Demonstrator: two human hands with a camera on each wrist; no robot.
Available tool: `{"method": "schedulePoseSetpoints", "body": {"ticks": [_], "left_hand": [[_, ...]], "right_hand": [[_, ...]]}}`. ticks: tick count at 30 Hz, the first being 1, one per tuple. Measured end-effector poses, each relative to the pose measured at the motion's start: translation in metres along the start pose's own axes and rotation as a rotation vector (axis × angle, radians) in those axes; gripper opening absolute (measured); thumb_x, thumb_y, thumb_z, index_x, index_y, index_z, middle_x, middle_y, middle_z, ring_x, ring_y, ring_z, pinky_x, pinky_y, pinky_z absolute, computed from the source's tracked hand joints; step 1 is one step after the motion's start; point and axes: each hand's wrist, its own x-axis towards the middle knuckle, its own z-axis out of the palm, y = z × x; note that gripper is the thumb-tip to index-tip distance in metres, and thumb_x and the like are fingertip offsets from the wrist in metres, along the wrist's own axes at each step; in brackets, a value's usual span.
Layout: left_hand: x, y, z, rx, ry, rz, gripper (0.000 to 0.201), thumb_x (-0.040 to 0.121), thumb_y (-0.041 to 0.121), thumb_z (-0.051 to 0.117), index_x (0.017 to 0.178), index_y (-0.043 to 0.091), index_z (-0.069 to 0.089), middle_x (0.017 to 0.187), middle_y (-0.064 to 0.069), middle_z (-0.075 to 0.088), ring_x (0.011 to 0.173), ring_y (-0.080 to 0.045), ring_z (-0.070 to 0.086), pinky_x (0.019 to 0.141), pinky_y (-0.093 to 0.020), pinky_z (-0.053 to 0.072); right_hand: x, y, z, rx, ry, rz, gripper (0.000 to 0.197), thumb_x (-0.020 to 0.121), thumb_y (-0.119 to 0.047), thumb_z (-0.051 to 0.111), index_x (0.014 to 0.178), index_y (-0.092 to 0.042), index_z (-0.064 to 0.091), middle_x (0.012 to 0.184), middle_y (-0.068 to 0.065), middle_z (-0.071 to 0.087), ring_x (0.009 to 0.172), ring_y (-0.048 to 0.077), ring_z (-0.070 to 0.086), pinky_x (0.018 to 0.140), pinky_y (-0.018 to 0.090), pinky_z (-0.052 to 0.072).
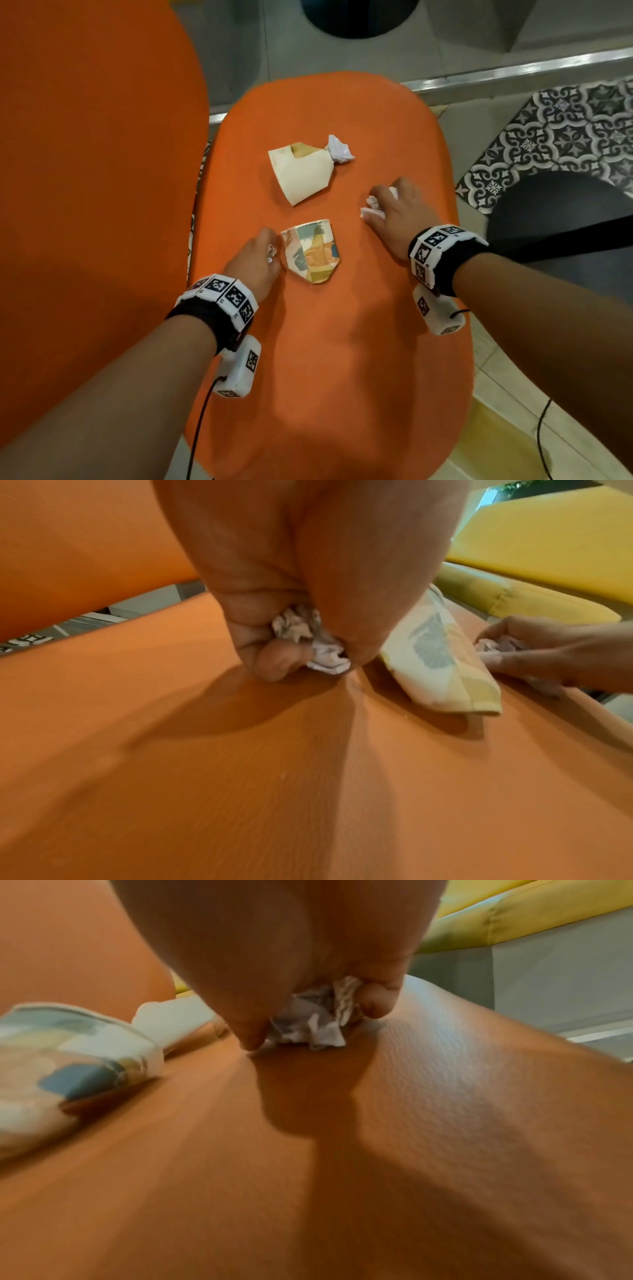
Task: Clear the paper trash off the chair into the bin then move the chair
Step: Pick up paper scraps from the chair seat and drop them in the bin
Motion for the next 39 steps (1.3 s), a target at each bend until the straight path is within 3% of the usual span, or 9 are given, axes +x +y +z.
{"method": "schedulePoseSetpoints", "body": {"ticks": [9, 14, 19, 23, 27, 30, 34, 37, 39], "left_hand": [[-0.012, 0.003, 0.003, -0.226, 0.318, -0.097, 0.022, 0.089, 0.033, 0.054, 0.104, 0.017, 0.055, 0.101, -0.018, 0.065, 0.088, -0.034, 0.060, 0.068, -0.031, 0.039], [-0.065, 0.050, -0.019, -0.327, 0.488, 0.281, 0.027, 0.092, 0.033, 0.052, 0.113, 0.017, 0.054, 0.110, -0.005, 0.055, 0.090, -0.014, 0.051, 0.074, -0.026, 0.040], [-0.119, 0.117, 0.012, -0.406, 0.330, 0.694, 0.029, 0.091, 0.031, 0.054, 0.115, 0.014, 0.056, 0.109, -0.008, 0.057, 0.086, -0.001, 0.050, 0.078, -0.009, 0.040], [-0.185, 0.151, 0.086, -0.454, 0.149, 0.832, 0.026, 0.090, 0.028, 0.056, 0.113, 0.014, 0.057, 0.105, -0.007, 0.056, 0.091, -0.014, 0.054, 0.081, -0.023, 0.044], [-0.228, 0.165, 0.192, -0.324, -0.105, 0.835, 0.023, 0.091, 0.030, 0.055, 0.111, 0.019, 0.052, 0.108, -0.008, 0.046, 0.080, -0.024, 0.057, 0.076, -0.036, 0.051], [-0.219, 0.158, 0.277, -0.186, -0.216, 0.782, 0.024, 0.088, 0.026, 0.059, 0.108, 0.013, 0.054, 0.111, -0.012, 0.039, 0.079, -0.031, 0.057, 0.078, -0.043, 0.053], [-0.181, 0.134, 0.373, 0.007, -0.397, 0.661, 0.050, 0.080, 0.026, 0.069, 0.125, 0.019, 0.049, 0.131, -0.013, 0.030, 0.107, -0.034, 0.054, 0.097, -0.043, 0.047], [-0.152, 0.128, 0.410, 0.254, -0.653, 0.559, 0.095, 0.078, 0.034, 0.070, 0.148, 0.039, 0.007, 0.158, -0.014, 0.005, 0.135, -0.040, 0.036, 0.108, -0.048, 0.039], [-0.140, 0.128, 0.415, 0.360, -0.704, 0.573, 0.093, 0.082, 0.030, 0.066, 0.148, 0.042, 0.000, 0.161, -0.012, -0.003, 0.141, -0.036, 0.031, 0.109, -0.047, 0.038]], "right_hand": [[-0.045, -0.003, -0.008, 0.143, 0.031, 0.008, 0.023, 0.081, -0.028, 0.058, 0.102, -0.018, 0.055, 0.122, 0.012, 0.042, 0.104, 0.031, 0.048, 0.075, 0.031, 0.041], [-0.125, -0.003, -0.016, 0.318, 0.289, 0.056, 0.013, 0.076, -0.018, 0.059, 0.089, -0.015, 0.056, 0.114, 0.011, 0.045, 0.095, 0.023, 0.047, 0.077, 0.035, 0.046], [-0.216, 0.001, -0.020, 0.440, 0.437, 0.152, 0.012, 0.075, -0.014, 0.059, 0.085, -0.013, 0.054, 0.105, -0.001, 0.036, 0.091, 0.015, 0.045, 0.078, 0.024, 0.042], [-0.306, 0.023, 0.002, 0.479, 0.593, 0.301, 0.012, 0.073, -0.007, 0.060, 0.084, -0.009, 0.055, 0.103, 0.000, 0.035, 0.088, 0.010, 0.040, 0.076, 0.002, 0.033], [-0.366, 0.075, 0.061, 0.472, 0.575, 0.454, 0.014, 0.076, -0.007, 0.064, 0.088, -0.010, 0.058, 0.106, 0.003, 0.036, 0.088, 0.014, 0.043, 0.074, 0.012, 0.037], [-0.388, 0.119, 0.132, 0.438, 0.486, 0.573, 0.015, 0.074, -0.010, 0.066, 0.088, -0.012, 0.060, 0.108, 0.008, 0.041, 0.089, 0.013, 0.044, 0.079, 0.031, 0.045], [-0.391, 0.170, 0.224, 0.419, 0.112, 0.644, 0.036, 0.074, -0.023, 0.071, 0.109, -0.018, 0.063, 0.115, 0.009, 0.048, 0.100, 0.022, 0.051, 0.083, 0.030, 0.041], [-0.388, 0.192, 0.257, 0.351, -0.201, 0.666, 0.074, 0.079, -0.026, 0.070, 0.143, -0.031, 0.034, 0.155, 0.012, 0.025, 0.136, 0.033, 0.035, 0.107, 0.043, 0.036], [-0.392, 0.200, 0.261, 0.327, -0.158, 0.705, 0.071, 0.084, -0.020, 0.065, 0.144, -0.034, 0.030, 0.159, 0.007, 0.017, 0.139, 0.030, 0.032, 0.108, 0.041, 0.034]]}}
